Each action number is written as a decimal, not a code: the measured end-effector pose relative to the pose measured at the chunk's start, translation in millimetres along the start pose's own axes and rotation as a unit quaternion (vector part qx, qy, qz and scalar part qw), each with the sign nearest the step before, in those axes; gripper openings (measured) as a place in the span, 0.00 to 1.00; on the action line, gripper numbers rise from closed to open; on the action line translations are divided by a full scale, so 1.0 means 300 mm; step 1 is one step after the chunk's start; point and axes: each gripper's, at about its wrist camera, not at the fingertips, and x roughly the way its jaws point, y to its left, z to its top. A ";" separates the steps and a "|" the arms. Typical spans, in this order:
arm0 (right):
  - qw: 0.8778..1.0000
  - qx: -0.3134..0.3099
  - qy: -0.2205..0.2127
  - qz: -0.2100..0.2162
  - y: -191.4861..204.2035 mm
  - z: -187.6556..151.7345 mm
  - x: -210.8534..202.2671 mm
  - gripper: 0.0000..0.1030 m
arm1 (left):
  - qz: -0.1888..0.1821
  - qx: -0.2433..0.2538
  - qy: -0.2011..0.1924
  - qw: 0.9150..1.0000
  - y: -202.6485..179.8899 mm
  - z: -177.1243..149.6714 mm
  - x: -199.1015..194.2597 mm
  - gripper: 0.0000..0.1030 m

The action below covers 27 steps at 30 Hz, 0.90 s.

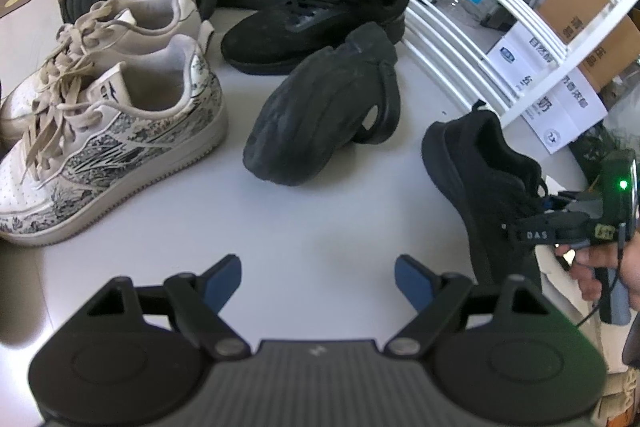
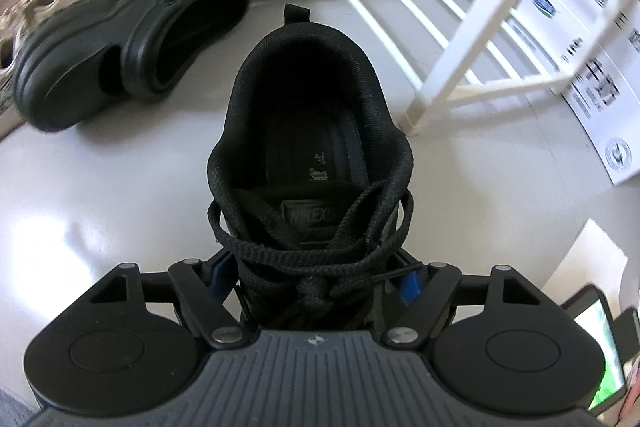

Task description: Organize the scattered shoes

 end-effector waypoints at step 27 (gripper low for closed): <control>1.000 -0.014 0.017 0.006 -0.119 0.037 0.010 0.76 | 0.009 -0.002 -0.018 1.000 0.017 0.026 -0.008 0.83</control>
